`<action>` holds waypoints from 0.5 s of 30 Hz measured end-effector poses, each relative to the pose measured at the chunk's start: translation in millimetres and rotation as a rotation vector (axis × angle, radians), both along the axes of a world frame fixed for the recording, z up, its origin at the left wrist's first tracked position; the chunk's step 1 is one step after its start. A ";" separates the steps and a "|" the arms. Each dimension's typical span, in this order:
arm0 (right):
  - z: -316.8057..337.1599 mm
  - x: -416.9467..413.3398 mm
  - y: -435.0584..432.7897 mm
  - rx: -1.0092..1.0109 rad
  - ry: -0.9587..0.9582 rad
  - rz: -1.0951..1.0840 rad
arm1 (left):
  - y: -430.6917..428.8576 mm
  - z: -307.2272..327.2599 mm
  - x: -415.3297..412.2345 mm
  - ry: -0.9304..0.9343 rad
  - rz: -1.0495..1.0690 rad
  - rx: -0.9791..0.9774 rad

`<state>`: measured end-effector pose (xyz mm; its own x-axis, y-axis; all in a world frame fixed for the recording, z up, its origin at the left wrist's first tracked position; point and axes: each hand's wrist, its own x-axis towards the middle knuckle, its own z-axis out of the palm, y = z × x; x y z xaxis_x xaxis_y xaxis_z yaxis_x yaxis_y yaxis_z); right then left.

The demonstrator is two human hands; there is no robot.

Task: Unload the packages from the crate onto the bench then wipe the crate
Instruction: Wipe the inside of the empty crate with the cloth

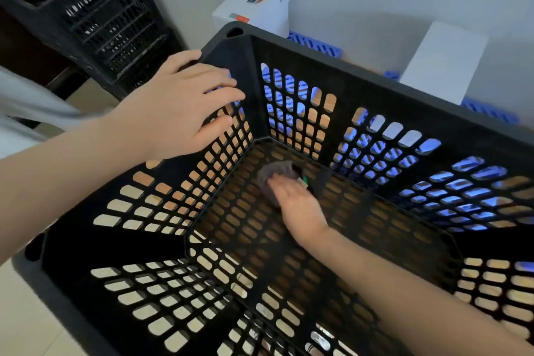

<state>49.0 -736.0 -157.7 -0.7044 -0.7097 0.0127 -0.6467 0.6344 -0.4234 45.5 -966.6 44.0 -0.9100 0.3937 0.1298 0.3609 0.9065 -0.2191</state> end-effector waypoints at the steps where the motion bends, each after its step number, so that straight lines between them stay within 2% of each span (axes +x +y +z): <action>1: -3.7 18.2 2.3 -0.031 0.000 0.099 | 0.2 0.1 -0.3 -0.001 -0.001 0.001; 5: -18.9 106.9 14.8 -0.004 0.033 0.625 | 0.5 0.2 0.8 0.017 -0.005 -0.007; 7: -23.9 119.2 16.4 0.021 0.044 0.732 | 1.9 0.7 0.7 0.009 -0.002 -0.005; 9: -17.1 105.4 16.1 -0.040 0.040 0.695 | 2.4 1.4 0.8 0.011 0.005 -0.006; 11: 1.7 80.9 17.2 -0.103 -0.058 0.575 | 2.3 1.3 1.4 0.015 0.005 -0.009; 15: 31.6 9.3 22.5 -0.113 0.136 0.144 | 2.2 1.5 1.5 0.024 0.014 -0.017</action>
<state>58.3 -713.5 -126.1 -0.5820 -0.7917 0.1859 -0.7835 0.4847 -0.3888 47.1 -964.4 45.5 -0.9124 0.3829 0.1447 0.3423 0.9075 -0.2433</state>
